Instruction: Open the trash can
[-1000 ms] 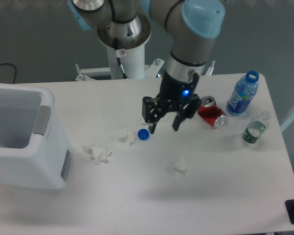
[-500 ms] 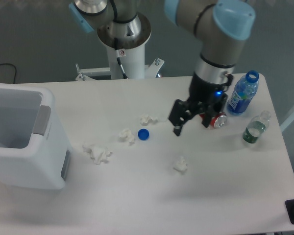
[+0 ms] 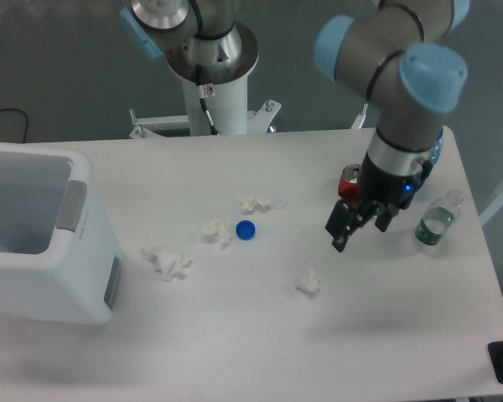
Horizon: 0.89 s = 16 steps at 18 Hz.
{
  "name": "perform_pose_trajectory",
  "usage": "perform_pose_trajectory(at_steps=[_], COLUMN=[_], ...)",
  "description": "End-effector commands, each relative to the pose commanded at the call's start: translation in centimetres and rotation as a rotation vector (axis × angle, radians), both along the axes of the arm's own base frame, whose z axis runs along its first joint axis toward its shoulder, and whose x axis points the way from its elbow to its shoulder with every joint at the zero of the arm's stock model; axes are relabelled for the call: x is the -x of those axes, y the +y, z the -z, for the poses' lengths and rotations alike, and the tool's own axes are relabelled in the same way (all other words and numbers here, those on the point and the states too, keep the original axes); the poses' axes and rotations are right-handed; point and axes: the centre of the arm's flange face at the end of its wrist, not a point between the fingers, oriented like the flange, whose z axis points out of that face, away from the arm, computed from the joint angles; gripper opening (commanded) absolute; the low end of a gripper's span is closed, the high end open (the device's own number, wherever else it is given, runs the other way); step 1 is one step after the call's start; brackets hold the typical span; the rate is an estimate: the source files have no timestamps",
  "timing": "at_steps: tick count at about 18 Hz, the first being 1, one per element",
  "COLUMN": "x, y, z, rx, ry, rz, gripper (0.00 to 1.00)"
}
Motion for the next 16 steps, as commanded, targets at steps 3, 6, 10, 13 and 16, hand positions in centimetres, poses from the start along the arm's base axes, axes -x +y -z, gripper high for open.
perform_pose_trajectory(at_steps=[3,6,10,13,16], x=[-0.1,-0.5,-0.2,-0.3,-0.6], y=[0.7,1.3,1.5,1.5,1.7], z=[0.7,0.9,0.0,-0.4,-0.6], rx=[0.034,0.060,0.052,0.049,0.049], ry=[0.013,0.025,0.041,0.048,0.059], rz=[0.030,0.054,0.052,0.056,0.095], gripper=[1.00,1.00,1.00,1.00,1.00])
